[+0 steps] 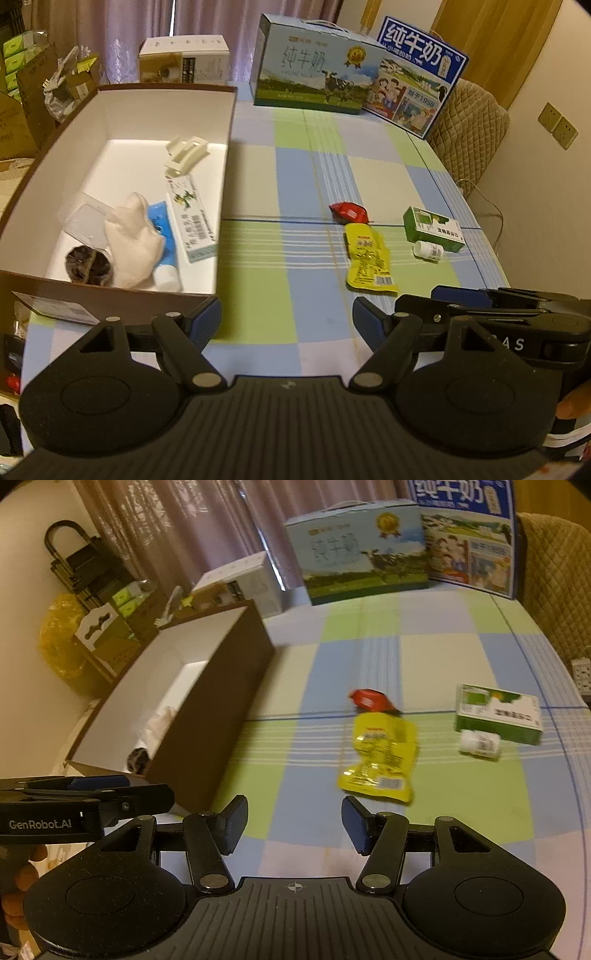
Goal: Organize objects
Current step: 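Withdraw both tools from the box toward the yellow packet and pill bottle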
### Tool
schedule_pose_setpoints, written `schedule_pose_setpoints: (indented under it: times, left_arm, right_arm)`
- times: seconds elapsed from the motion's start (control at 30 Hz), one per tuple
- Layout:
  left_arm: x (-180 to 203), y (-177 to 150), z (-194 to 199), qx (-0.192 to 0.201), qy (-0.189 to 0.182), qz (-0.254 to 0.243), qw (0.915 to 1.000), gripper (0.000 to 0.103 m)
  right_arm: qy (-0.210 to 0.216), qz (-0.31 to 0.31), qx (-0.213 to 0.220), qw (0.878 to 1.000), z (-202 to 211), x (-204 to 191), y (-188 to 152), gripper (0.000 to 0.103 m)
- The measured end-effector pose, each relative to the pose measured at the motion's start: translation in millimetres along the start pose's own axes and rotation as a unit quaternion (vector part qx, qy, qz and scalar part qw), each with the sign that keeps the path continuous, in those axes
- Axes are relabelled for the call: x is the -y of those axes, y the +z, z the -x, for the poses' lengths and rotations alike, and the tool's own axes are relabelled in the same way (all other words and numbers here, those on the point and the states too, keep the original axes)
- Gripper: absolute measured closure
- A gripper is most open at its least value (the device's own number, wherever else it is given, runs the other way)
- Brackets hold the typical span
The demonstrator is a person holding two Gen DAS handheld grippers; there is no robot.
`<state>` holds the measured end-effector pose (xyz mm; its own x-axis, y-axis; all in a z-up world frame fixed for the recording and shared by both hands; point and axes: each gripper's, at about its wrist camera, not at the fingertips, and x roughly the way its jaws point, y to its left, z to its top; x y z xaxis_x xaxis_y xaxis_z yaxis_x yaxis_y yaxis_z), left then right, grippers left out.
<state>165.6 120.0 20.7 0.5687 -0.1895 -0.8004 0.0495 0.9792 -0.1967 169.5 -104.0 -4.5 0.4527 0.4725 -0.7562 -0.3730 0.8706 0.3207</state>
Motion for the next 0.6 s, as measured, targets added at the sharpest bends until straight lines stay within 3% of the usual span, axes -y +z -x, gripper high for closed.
schedule_pose_setpoints:
  times: [0.6]
  left_arm:
    - [73.1, -4.8, -51.3, -0.03, -0.013, -0.009, 0.9994, 0.027]
  right_arm:
    - [-0.055, -0.083, 0.0, 0.995, 19.6, 100.1, -9.1, 0.044]
